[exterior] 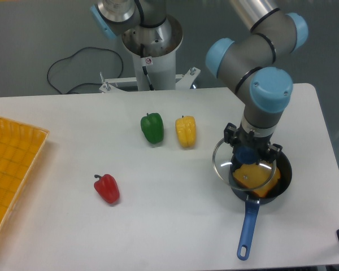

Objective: Close the pot lid
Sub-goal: 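Lower the glass lid onto the rim of the black pan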

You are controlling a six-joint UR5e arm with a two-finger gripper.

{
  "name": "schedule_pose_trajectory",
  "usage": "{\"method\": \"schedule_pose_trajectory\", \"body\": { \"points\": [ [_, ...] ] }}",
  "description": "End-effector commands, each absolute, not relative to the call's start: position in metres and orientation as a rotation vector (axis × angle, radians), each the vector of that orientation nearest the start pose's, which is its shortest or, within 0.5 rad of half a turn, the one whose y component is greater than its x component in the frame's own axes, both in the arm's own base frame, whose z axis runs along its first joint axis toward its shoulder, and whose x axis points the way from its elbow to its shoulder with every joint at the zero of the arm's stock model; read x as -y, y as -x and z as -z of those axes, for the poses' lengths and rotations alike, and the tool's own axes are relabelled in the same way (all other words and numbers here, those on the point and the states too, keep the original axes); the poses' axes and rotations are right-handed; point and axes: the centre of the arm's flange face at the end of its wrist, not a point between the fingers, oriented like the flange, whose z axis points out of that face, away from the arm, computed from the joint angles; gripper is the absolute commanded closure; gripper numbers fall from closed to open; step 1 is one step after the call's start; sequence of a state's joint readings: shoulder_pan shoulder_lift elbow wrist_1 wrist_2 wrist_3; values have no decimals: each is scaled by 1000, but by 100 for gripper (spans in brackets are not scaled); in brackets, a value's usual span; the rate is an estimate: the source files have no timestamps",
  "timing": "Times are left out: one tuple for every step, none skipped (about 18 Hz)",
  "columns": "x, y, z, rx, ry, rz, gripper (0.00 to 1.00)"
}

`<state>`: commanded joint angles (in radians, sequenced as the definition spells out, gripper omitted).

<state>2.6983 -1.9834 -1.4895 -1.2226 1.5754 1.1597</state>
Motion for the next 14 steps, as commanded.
{"method": "schedule_pose_trajectory", "body": {
  "points": [
    [-396,524,-326,-53,3138,-29,50],
    [-395,525,-326,-50,3137,-31,50],
    [-396,526,-324,-50,3138,-29,50],
    [-396,526,-322,-51,3139,-25,50],
    [-396,528,-321,-55,3139,-25,50],
    [-392,531,-321,-55,3137,-26,50],
    [-390,533,-320,-53,3139,-25,50],
    [-390,533,-320,-53,3138,-24,50],
    [-391,534,-318,-55,3138,-27,50],
    [-391,535,-317,-55,3134,-42,50],
    [-391,537,-316,-58,3131,-51,50],
    [-391,539,-314,-62,3130,-56,50],
    [-390,540,-315,-81,3129,-60,50],
    [-389,541,-314,-110,3129,-64,50]
  ]
}}
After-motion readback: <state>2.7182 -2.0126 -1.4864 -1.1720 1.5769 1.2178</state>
